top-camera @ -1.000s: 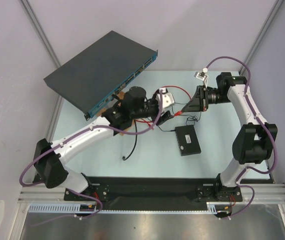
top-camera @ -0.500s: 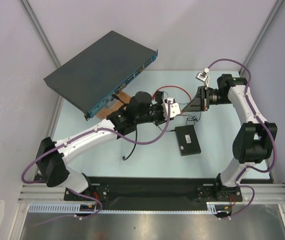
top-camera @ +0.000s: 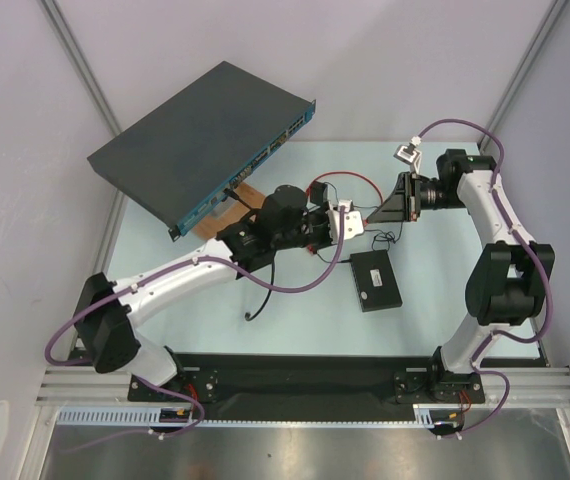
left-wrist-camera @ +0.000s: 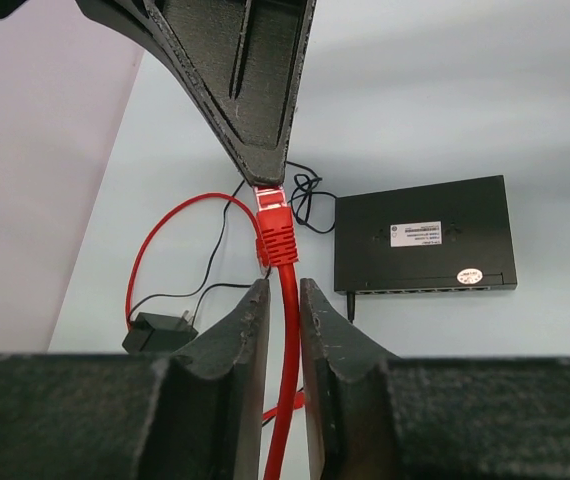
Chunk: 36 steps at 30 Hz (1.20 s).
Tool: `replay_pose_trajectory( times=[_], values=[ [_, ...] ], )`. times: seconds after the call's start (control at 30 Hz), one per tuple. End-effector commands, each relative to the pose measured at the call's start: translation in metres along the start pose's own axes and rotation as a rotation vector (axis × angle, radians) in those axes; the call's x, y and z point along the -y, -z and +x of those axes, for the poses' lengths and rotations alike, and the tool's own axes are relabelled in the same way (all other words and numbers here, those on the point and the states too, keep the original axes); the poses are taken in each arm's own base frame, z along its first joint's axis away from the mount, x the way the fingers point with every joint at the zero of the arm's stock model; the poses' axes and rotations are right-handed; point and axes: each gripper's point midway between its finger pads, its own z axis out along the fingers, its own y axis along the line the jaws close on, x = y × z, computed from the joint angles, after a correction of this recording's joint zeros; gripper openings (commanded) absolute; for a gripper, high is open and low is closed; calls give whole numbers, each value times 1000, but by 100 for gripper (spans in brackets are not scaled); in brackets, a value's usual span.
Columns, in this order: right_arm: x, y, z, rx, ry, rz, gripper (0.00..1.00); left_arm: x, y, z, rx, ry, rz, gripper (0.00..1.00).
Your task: Insert the plug into the switch port
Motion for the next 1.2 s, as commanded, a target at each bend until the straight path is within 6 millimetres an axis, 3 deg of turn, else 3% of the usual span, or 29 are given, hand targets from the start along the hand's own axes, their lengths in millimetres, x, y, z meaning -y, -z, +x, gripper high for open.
replay_pose_trajectory(
  times=[0.0,0.37,0.43,0.53,0.57,0.6,0.67,0.73,0.77,0.9,0.97,1.0,1.07,1.17],
  values=[
    [-31,1,-3,56,-188,-90,0,-1,-2,1,-3,-31,-5,23],
    [-31,1,-5,53,-172,-84,0,-2,-7,6,-27,-33,-10,23],
    [-30,1,-4,52,-175,-83,0,-3,-7,7,-27,-30,-13,19],
    [-28,0,-3,45,-174,-77,0,-2,-8,7,-29,-25,-7,0],
    [-25,0,-1,33,-178,-63,0,-1,-8,7,-28,-20,0,0],
    [-20,0,0,24,-190,-54,20,4,-7,13,-49,-11,19,0],
    [-13,4,-1,10,-182,-23,51,12,-7,19,-63,4,51,0],
    [-4,8,-4,7,-177,6,62,23,-4,40,-105,30,82,0],
    [2,15,-8,9,-163,35,75,28,-3,48,-118,42,101,0],
    [32,36,-17,15,-138,150,75,46,-1,95,-215,132,166,0],
    [62,49,-7,-10,-246,332,74,57,1,111,-256,176,216,0],
    [83,57,-16,17,-169,426,74,62,2,120,-272,201,235,0],
    [90,70,-17,51,-168,543,77,72,0,135,-291,228,266,0],
    [103,74,2,20,-213,586,77,87,-5,151,-300,253,305,0]
  ],
)
